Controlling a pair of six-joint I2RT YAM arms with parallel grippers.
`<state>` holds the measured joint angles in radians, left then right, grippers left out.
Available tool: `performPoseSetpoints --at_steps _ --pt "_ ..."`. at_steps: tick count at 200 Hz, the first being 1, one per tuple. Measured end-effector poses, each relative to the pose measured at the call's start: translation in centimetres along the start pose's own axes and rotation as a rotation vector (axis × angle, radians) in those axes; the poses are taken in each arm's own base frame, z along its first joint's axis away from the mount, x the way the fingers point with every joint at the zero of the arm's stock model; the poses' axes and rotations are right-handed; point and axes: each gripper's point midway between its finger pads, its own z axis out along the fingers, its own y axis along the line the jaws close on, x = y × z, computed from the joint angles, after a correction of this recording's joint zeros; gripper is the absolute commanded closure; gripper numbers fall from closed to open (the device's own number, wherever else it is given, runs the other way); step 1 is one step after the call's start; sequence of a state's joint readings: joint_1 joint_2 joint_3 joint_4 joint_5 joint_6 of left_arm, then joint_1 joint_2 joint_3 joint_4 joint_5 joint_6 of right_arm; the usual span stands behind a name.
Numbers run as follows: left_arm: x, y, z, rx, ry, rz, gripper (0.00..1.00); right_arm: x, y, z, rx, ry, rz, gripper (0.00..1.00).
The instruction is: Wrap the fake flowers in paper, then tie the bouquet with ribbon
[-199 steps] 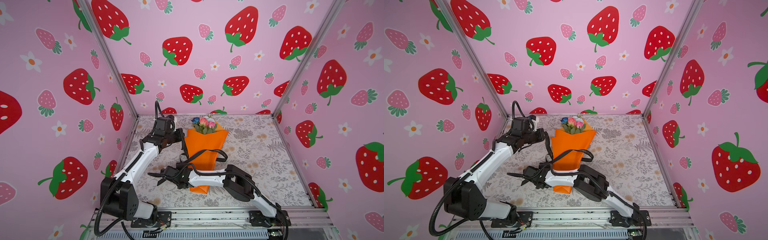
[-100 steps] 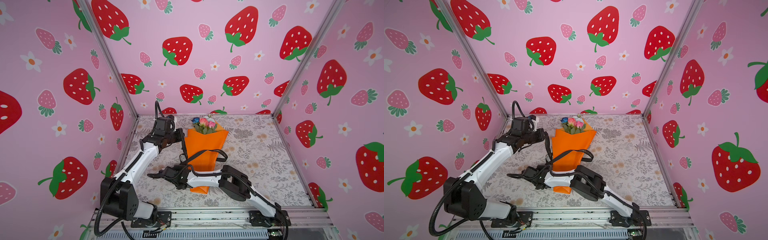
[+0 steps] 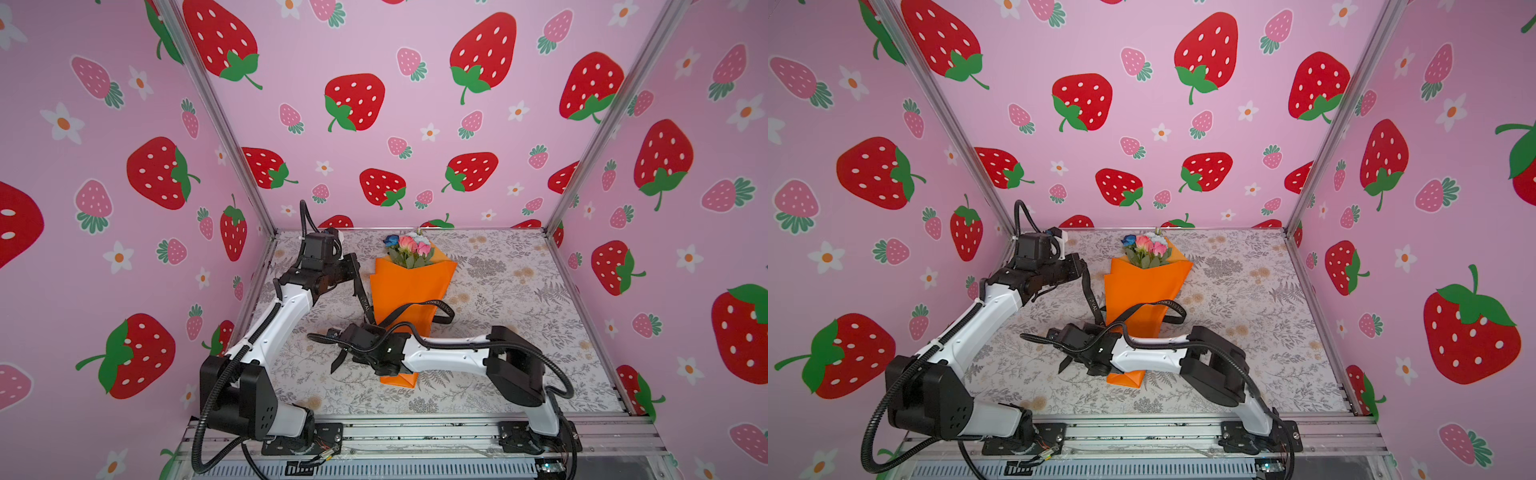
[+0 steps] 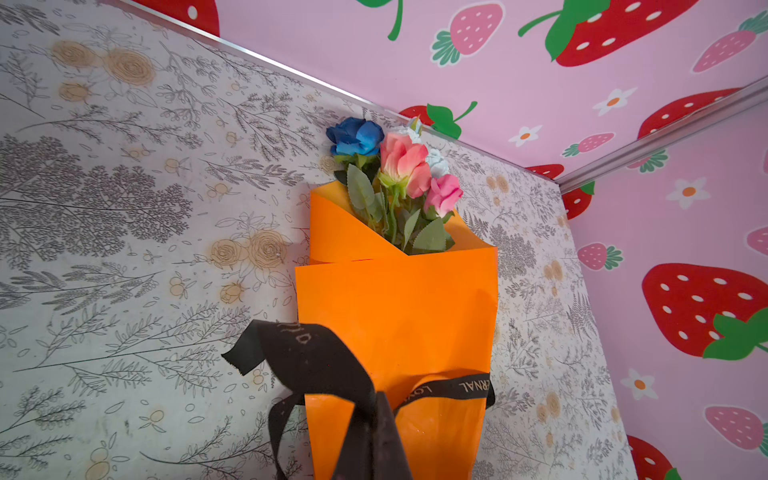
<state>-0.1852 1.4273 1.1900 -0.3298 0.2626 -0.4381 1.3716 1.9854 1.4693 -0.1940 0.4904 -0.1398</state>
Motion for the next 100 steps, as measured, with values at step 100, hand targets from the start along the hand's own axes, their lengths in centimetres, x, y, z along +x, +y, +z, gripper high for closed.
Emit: performPoseSetpoints --at_steps 100 --pt "4.3 6.1 -0.8 -0.201 -0.006 0.021 1.00 3.1 -7.1 -6.7 -0.125 -0.073 0.651 1.00"
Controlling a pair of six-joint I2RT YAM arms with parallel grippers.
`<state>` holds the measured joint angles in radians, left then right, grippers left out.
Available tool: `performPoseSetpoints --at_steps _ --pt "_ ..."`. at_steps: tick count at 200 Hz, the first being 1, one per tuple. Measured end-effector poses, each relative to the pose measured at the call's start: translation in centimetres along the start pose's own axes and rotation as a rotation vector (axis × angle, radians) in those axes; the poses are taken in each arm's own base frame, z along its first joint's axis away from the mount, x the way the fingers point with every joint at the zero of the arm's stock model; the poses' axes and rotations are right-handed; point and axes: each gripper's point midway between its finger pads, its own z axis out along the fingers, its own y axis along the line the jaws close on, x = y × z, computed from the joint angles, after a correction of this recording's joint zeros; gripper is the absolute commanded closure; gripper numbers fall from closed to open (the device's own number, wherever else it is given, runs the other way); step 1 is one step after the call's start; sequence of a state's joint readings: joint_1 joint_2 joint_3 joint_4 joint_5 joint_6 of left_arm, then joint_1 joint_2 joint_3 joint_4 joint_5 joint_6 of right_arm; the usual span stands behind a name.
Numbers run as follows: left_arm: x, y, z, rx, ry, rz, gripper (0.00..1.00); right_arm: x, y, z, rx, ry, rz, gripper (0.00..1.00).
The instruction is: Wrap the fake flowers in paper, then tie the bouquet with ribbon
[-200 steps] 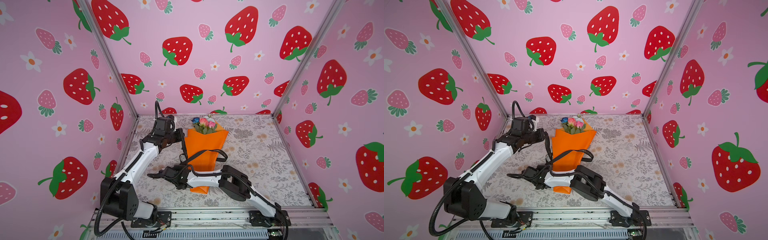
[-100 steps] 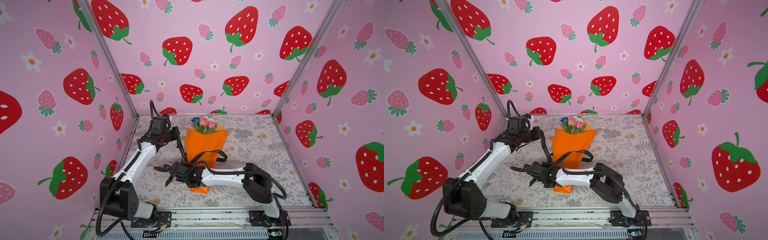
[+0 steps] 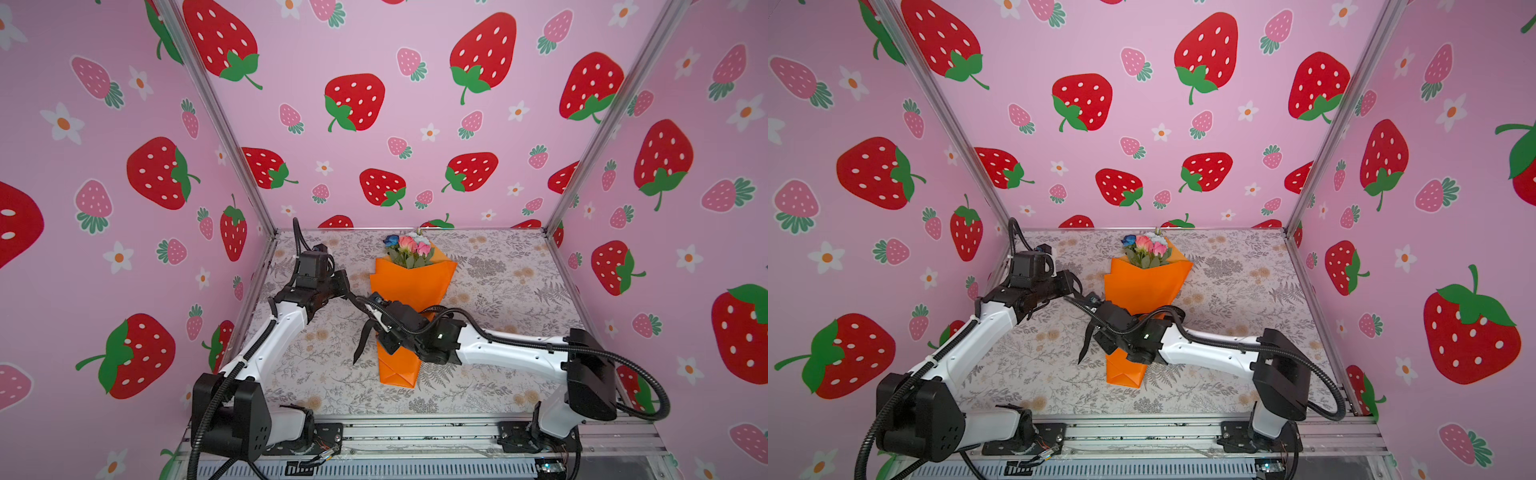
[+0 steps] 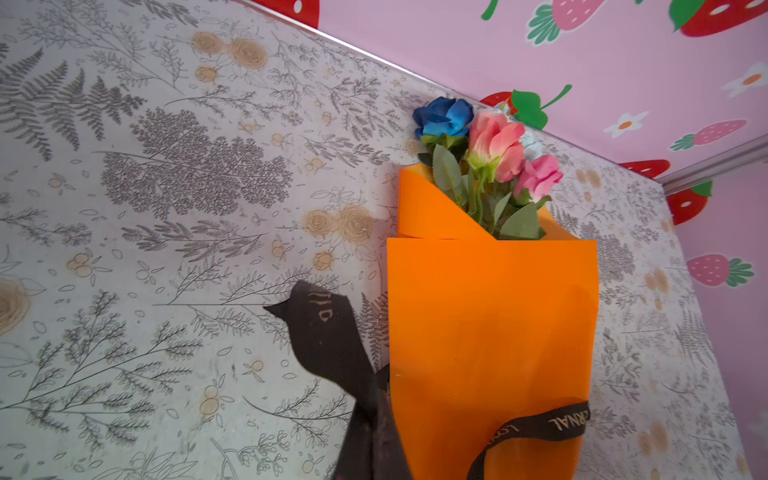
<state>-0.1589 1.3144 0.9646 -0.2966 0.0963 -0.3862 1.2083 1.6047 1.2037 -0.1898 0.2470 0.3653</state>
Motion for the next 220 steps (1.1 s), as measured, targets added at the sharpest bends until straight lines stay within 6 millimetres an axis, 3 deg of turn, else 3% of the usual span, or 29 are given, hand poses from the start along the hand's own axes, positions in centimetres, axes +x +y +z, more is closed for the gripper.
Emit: performPoseSetpoints --at_steps 23,48,73,96,119,144,156,186,220 --pt "1.9 1.5 0.7 -0.050 0.032 -0.007 1.00 1.2 -4.4 -1.3 -0.038 0.017 0.268 1.00" --pt "3.6 2.4 1.3 -0.076 0.067 -0.021 1.00 6.5 -8.1 -0.8 -0.049 0.126 0.521 1.00" --pt "4.9 3.1 1.6 -0.099 0.092 -0.047 1.00 13.4 -6.9 0.1 -0.094 0.326 0.641 1.00" --pt "6.2 3.5 2.2 -0.118 0.125 -0.070 1.00 16.4 -5.5 -0.2 -0.145 0.429 0.702 1.00" --pt "8.5 4.1 3.2 -0.157 0.185 -0.101 0.95 16.1 -4.8 -0.4 -0.185 0.432 0.727 1.00" --pt "11.0 5.2 3.6 -0.214 0.249 -0.137 0.41 15.0 -4.6 -0.7 -0.211 0.399 0.726 1.00" --pt "11.5 5.3 3.4 -0.226 0.261 -0.148 0.27 14.4 -4.4 -0.9 -0.222 0.379 0.715 1.00" --pt "9.6 3.6 1.8 -0.171 0.184 -0.147 0.22 11.9 -4.1 -1.0 -0.253 0.321 0.676 1.00" --pt "6.3 -1.8 -0.4 0.039 0.056 -0.051 0.22 8.8 -4.2 -1.6 -0.267 0.236 0.641 1.00"
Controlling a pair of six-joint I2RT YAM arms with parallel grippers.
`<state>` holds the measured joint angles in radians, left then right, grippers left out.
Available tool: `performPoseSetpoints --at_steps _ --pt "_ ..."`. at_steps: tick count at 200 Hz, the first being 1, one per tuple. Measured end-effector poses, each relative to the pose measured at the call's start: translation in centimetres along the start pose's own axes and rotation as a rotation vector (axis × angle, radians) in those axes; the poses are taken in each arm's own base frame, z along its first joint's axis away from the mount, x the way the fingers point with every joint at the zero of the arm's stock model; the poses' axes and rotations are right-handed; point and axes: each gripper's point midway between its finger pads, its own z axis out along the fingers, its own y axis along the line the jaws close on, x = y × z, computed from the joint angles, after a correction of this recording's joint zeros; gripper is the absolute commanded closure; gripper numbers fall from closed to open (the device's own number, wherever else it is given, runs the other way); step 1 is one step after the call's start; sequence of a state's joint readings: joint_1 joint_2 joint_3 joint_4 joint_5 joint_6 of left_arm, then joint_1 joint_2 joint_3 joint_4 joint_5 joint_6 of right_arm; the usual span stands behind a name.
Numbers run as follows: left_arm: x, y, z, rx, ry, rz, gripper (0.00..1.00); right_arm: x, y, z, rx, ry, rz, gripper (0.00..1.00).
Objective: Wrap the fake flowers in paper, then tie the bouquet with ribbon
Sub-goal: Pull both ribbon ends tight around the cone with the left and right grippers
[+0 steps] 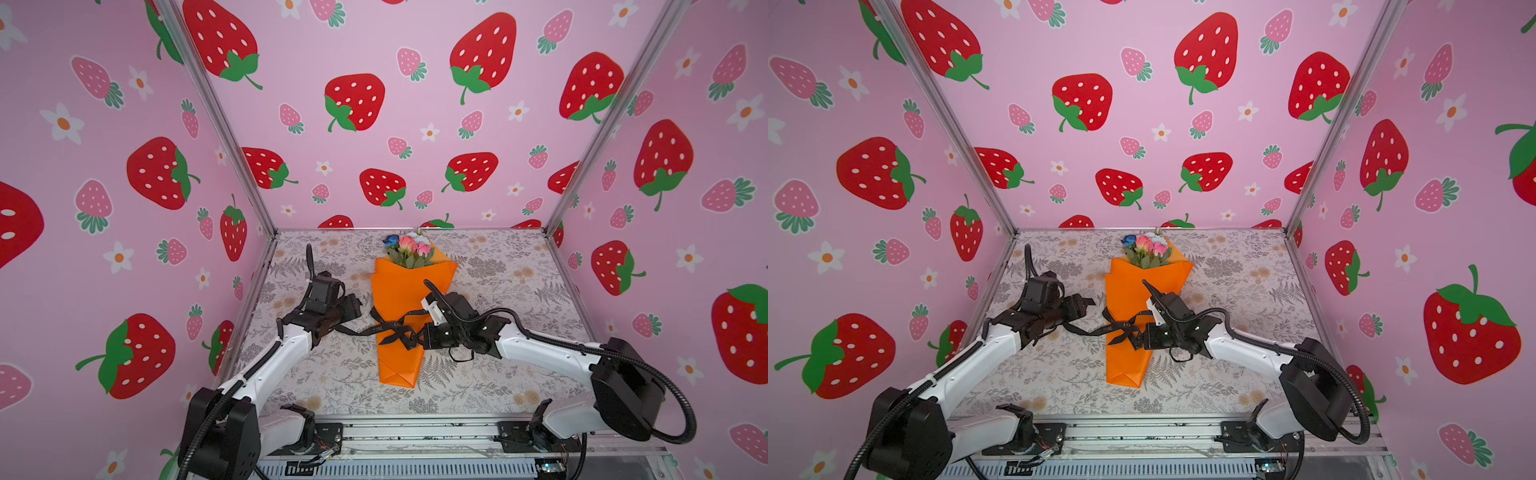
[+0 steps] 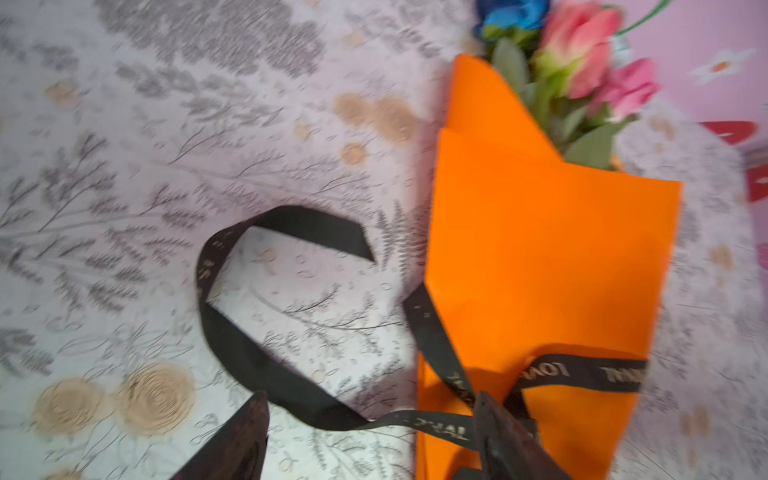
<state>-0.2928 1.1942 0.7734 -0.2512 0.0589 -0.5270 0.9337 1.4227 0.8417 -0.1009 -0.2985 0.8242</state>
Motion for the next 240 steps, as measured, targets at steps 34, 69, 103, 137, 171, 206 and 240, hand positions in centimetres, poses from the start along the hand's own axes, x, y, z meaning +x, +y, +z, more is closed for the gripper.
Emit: performPoseSetpoints --at_steps 34,69,103,137,171,206,240 --pt "0.7 -5.7 2.0 0.157 0.076 0.166 0.23 -1.4 0.0 -1.6 0.031 -0.087 0.022 1.00" --pt "3.7 -9.6 6.0 0.202 0.192 0.368 0.24 -0.7 -2.1 -2.4 0.100 -0.119 0.104 1.00" --pt "5.7 -11.1 8.5 0.201 0.277 0.494 0.24 1.0 -4.7 -2.2 0.172 -0.099 0.187 1.00" --pt "6.8 -11.6 9.7 0.184 0.327 0.563 0.24 1.8 -6.0 -2.1 0.210 -0.090 0.246 1.00" --pt "8.3 -10.3 10.7 0.123 0.391 0.588 0.26 2.2 -6.7 -2.1 0.225 -0.090 0.290 1.00" --pt "9.6 -9.1 11.6 0.080 0.439 0.585 0.38 2.0 -7.1 -2.2 0.234 -0.106 0.322 1.00" --pt "9.4 -9.0 11.7 0.067 0.430 0.576 0.65 1.2 -6.9 -3.0 0.225 -0.146 0.343 1.00"
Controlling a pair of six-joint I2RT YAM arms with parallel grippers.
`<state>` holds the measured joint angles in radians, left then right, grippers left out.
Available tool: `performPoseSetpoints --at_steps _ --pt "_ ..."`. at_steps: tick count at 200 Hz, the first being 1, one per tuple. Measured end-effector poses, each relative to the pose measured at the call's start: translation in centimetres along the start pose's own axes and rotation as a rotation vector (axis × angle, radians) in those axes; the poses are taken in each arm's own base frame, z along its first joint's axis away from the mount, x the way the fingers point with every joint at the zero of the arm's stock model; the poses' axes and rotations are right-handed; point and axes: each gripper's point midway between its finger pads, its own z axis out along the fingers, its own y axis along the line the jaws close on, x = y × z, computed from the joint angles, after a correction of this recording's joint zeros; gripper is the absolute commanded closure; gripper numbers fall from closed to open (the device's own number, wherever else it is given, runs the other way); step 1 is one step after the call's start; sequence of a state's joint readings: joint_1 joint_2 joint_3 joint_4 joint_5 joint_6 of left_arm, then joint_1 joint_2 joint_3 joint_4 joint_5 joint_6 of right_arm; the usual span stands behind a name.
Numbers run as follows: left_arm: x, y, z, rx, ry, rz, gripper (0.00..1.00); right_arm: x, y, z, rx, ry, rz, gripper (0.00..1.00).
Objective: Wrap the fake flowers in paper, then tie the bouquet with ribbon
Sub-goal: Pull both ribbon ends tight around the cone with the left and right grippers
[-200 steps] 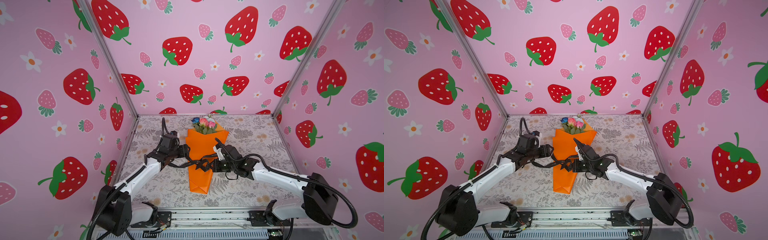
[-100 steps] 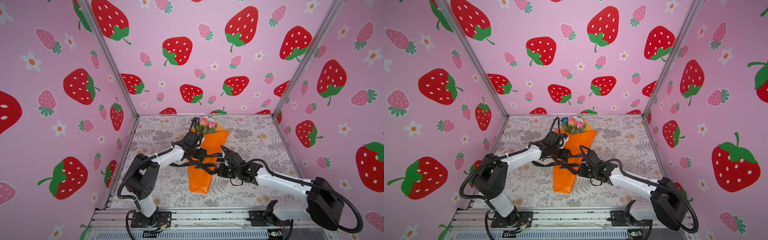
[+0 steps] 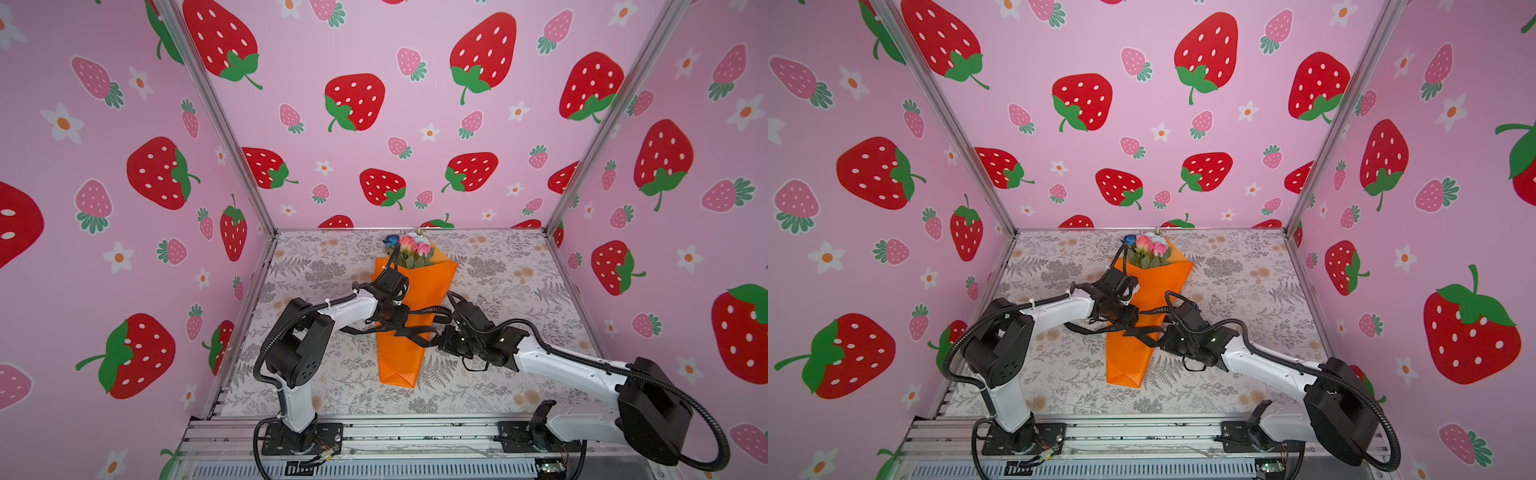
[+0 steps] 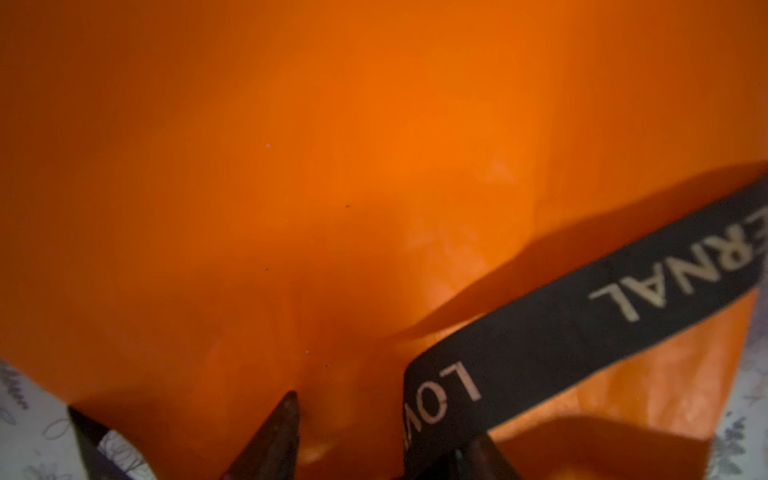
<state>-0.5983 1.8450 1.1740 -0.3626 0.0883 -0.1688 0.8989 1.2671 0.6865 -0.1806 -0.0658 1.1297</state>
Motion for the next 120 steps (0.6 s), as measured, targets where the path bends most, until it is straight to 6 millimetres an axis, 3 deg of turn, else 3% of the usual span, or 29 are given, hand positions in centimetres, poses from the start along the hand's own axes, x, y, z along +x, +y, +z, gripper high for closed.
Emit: performPoseSetpoints --at_steps 28,77,120 --pt "-0.3 -0.1 -0.1 -0.002 -0.015 -0.020 0.82 -0.2 -0.1 -0.1 0.005 -0.011 0.007 1.00" --pt "-1.1 -0.8 -2.8 -0.004 -0.100 -0.023 0.86 -0.6 -0.6 0.9 0.036 -0.005 0.020 1.00" --pt "-1.6 -1.8 -4.7 0.011 -0.165 -0.021 0.87 -2.2 0.4 2.4 0.047 -0.010 0.029 1.00"
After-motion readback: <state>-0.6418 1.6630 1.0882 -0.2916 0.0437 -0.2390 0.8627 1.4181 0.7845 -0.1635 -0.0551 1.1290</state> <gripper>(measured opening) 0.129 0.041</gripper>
